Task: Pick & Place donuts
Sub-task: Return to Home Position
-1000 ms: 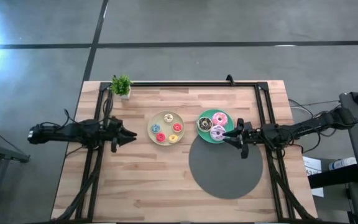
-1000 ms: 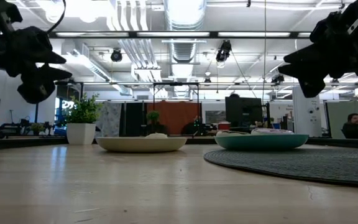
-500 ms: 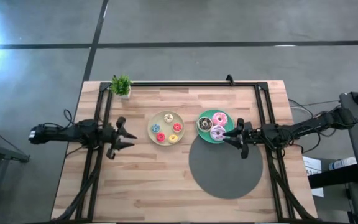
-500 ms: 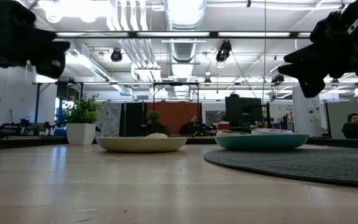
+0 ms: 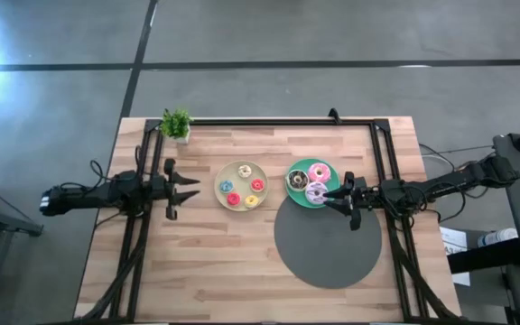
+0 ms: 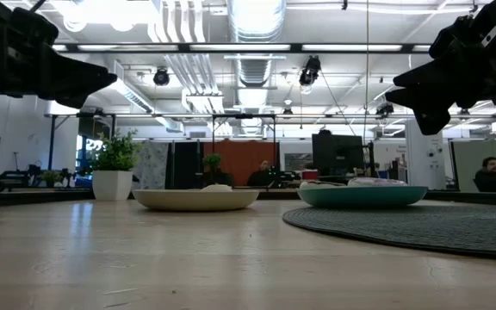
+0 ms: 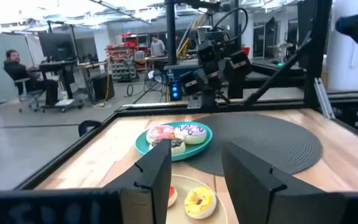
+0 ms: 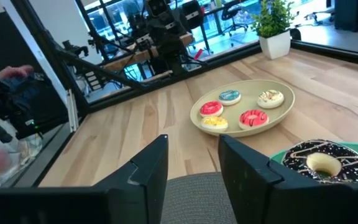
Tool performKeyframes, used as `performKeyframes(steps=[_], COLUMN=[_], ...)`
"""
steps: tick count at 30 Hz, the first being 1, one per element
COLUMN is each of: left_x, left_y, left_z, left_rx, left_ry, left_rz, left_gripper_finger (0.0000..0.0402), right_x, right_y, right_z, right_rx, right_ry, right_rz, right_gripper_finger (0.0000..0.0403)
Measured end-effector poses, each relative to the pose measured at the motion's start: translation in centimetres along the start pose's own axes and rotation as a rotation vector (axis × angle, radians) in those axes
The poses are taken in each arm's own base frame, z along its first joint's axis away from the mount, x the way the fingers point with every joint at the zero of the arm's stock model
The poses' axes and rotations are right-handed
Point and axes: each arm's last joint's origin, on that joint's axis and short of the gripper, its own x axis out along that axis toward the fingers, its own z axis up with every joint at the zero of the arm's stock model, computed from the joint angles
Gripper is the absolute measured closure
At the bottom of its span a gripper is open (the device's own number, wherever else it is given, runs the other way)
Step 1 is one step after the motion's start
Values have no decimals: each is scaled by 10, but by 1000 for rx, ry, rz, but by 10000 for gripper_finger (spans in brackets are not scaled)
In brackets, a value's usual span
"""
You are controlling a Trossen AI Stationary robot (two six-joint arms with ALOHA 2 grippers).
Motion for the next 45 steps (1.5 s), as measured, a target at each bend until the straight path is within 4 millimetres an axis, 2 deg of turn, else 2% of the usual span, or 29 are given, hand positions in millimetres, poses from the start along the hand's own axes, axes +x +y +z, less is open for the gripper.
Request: performKeyframes(steps=[15, 29, 34, 37, 42, 45], left_x=[2, 2, 2, 2, 2, 2], left_y=[0, 0, 0, 0, 0, 0], left_z=[-1, 0, 0, 0, 0, 0], left_rx=[-16, -17, -16, -17, -17, -16], left_ry=[22, 16, 16, 16, 15, 15], left_rz=[3, 2, 2, 1, 1, 1], left_gripper_finger=[284, 284, 284, 284, 284, 284], right_x=[0, -1, -7, -11, -17, -19], right_y=[0, 0, -1, 1, 3, 0], right_z=[0, 3, 12, 19, 25, 22], right_rx=[0, 3, -120, -178, -371, -381], right_ry=[0, -35, -115, -159, -189, -149], right_rz=[0, -14, -57, 27, 227, 222], right_gripper_finger=[280, 269, 272, 275, 272, 270])
